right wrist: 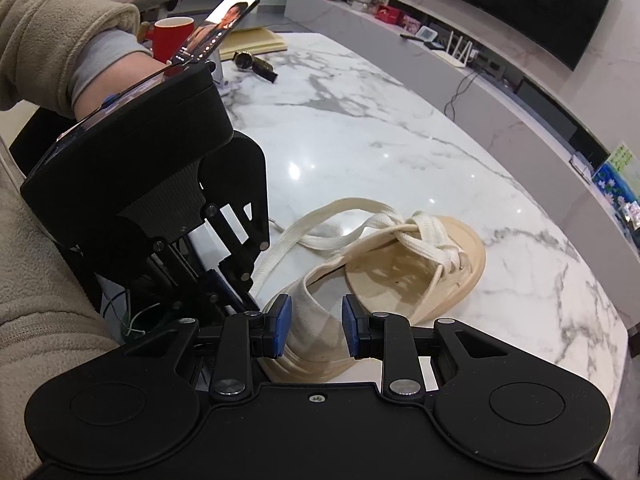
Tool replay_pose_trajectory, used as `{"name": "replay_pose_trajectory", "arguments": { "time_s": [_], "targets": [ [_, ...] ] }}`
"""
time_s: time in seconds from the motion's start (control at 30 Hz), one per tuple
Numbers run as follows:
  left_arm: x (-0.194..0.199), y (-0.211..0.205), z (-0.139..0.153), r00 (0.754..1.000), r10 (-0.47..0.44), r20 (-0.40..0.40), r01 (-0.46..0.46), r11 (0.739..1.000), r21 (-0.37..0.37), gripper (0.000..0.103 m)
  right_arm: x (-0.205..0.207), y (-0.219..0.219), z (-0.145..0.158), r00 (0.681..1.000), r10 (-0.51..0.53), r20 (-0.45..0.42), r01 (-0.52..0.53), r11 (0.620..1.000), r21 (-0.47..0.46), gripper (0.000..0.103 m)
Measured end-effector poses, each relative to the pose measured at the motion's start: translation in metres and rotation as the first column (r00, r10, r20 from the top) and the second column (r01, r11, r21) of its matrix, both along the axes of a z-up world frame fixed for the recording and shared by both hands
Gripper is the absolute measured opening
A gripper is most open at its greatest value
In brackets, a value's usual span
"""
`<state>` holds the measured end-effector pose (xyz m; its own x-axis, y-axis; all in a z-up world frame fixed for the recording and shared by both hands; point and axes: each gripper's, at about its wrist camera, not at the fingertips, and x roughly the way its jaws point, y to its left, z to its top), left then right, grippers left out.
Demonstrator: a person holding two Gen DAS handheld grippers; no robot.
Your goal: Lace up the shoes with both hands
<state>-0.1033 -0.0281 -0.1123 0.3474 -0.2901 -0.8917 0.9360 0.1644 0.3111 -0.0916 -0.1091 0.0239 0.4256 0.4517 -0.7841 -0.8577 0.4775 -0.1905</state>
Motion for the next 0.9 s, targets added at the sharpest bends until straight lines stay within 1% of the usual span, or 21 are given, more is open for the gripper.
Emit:
{"name": "replay_pose_trajectory", "arguments": {
  "time_s": [0.17,0.23,0.33,0.4,0.47,0.57,0.7,0.9],
  "targets": [
    [0.001,0.005,0.010,0.998,0.066,0.016,-0.066,0.997,-0.037,0.002,0.001,0.000,0.002,1.000,0.000,0.014,0.000,1.000,0.009,0.025],
    [0.004,0.008,0.018,0.993,0.115,0.034,-0.113,0.992,-0.057,0.002,0.001,-0.001,0.003,1.000,0.000,0.019,0.000,1.000,0.012,0.025],
    [0.009,0.010,0.038,0.986,0.159,0.053,-0.154,0.985,-0.083,0.002,0.003,-0.002,0.005,1.000,-0.012,0.029,0.011,1.000,0.022,0.025],
    [0.012,0.013,0.052,0.973,0.219,0.079,-0.209,0.971,-0.119,0.002,0.005,-0.002,0.006,0.999,-0.025,0.035,0.024,0.999,0.025,0.025],
    [0.017,0.015,0.062,0.965,0.248,0.089,-0.236,0.963,-0.132,0.002,0.007,-0.004,0.007,0.998,-0.043,0.043,0.043,0.999,0.021,0.025],
    [0.022,0.010,0.074,0.945,0.307,0.110,-0.287,0.943,-0.167,0.002,0.011,-0.006,0.005,0.996,-0.069,0.055,0.069,0.998,0.006,0.025],
    [0.024,0.005,0.095,0.926,0.357,0.120,-0.330,0.923,-0.197,0.002,0.016,-0.008,0.005,0.994,-0.097,0.056,0.097,0.995,0.007,0.025],
    [0.033,-0.005,0.117,0.899,0.423,0.118,-0.391,0.893,-0.222,0.002,0.024,-0.012,0.007,0.990,-0.136,0.030,0.135,0.990,0.041,0.025]
  ]
}}
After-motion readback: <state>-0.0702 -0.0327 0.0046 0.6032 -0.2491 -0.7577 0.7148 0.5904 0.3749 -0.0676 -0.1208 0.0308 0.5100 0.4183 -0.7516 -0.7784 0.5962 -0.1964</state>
